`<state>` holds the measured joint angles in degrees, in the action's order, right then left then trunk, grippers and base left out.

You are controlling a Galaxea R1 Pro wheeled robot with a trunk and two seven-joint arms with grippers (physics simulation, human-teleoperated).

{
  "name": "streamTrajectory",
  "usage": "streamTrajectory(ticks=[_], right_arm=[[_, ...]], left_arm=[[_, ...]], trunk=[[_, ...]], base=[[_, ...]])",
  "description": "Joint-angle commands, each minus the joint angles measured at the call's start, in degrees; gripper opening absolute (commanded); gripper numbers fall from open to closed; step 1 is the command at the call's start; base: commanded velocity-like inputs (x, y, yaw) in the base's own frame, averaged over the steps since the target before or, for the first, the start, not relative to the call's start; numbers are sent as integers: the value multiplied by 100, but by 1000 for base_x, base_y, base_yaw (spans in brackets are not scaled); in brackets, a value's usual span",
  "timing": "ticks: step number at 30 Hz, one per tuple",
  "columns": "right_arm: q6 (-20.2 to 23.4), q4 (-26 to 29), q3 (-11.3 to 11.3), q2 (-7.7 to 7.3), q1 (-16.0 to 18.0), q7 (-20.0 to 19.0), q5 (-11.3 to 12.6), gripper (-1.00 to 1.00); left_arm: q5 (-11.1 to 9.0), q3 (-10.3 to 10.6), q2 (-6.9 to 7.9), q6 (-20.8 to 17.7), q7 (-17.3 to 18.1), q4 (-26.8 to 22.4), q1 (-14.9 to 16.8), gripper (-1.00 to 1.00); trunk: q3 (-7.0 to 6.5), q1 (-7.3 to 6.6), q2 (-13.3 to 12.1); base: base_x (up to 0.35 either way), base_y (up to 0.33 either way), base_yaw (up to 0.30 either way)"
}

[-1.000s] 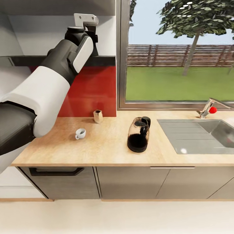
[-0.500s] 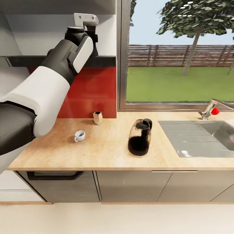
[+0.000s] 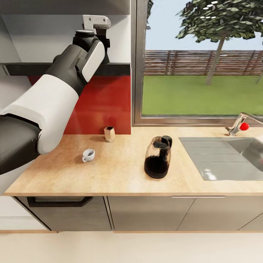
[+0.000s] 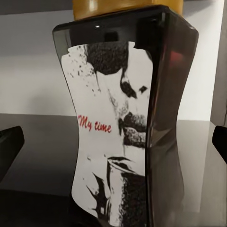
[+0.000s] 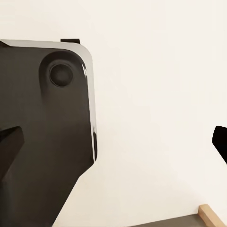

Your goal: Set up a coffee station on the kitchen countertop: keep the coffee maker on the countertop, move the bottle of coffee from the kitchen shelf to the counter next to the coffee maker, place a paper coffee filter on top of the coffee maker, put the saucer next to the coffee maker with the coffee cup on the saucer, and place the electric kettle next to the coffee maker.

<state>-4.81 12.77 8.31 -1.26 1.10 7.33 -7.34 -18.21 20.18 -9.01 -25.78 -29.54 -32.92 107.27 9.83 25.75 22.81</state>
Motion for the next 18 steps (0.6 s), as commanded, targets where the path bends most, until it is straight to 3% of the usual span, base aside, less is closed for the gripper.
streamTrajectory(ticks=[1,18], right_arm=[[-20,-6,48,3,5,3,-59,100],[-20,-6,48,3,5,6,-59,100]], left_arm=[[-59,38,5,-15,-52,-4,7,100],[-59,38,13,-6,-52,-4,-4,100]], trunk=[[12,3,11],[12,3,11]], base=[[30,0,0],[63,0,0]])
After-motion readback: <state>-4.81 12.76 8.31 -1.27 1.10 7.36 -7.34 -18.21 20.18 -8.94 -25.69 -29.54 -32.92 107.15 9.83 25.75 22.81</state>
